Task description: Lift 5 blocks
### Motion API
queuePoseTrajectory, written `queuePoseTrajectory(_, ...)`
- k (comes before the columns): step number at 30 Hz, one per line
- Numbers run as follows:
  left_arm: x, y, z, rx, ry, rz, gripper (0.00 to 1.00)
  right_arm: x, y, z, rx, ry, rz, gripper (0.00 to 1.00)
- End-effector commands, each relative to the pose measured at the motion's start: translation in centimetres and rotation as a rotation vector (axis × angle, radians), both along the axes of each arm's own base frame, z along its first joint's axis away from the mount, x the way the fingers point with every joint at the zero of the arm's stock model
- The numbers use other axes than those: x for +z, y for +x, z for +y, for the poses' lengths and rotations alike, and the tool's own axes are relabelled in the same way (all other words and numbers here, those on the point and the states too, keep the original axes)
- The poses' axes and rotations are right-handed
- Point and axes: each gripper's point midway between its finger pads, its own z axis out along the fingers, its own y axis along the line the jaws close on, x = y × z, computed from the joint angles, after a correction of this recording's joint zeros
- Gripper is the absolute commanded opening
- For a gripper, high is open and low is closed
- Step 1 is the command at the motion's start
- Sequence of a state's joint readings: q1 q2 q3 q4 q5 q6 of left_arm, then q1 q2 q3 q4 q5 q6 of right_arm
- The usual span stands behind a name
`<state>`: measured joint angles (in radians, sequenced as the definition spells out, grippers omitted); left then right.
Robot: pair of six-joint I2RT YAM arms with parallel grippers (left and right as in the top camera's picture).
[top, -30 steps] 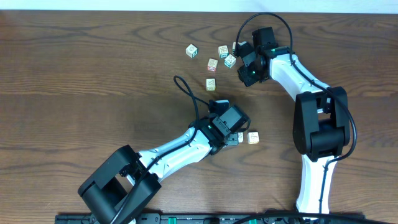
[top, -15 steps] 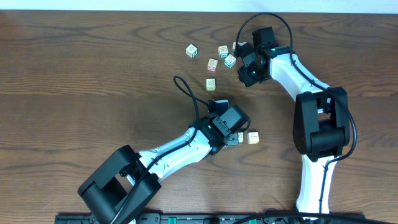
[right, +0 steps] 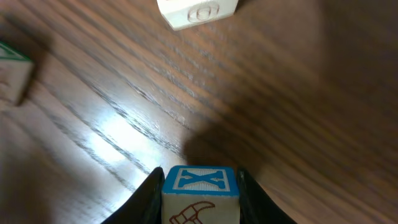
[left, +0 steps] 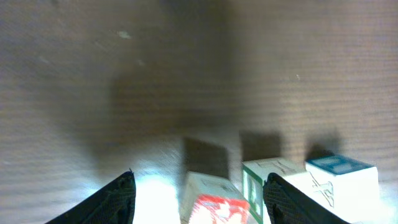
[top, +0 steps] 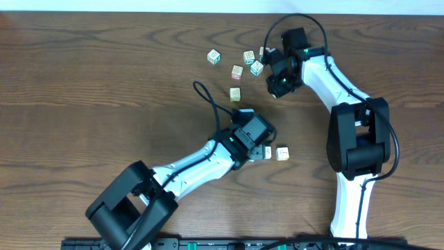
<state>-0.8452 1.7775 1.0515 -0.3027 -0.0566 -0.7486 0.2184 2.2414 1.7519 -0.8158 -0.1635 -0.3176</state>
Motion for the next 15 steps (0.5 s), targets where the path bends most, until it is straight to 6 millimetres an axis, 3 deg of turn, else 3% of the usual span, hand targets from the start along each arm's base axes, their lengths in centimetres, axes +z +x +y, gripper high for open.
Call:
queuePoseTrajectory(1,2.5,1.9,1.6,-0.004,0.000,-0.078,0.68,3.0,1.6,0.1,-0.020,-0.011,-0.050,0.01)
queuePoseTrajectory(7,5.1,5.2,5.2,0.002,0.016,-0.161,0.75,8.6,0.6,-1.1,-0.121,-0.022,-0.037,0.01)
queuePoseTrajectory(10,5.1,7.2,7.9,0.026,0.050,-0.181,0.75,11.6,-2.1,-2.8,-0.194,-0.017,0.012,0.01)
queuePoseTrajectory(15,5.2,9.2,8.8,-0.040,0.050,-0.228,0.75,14.8,-6.4,-5.1,-0.281,-0.026,0.094,0.01)
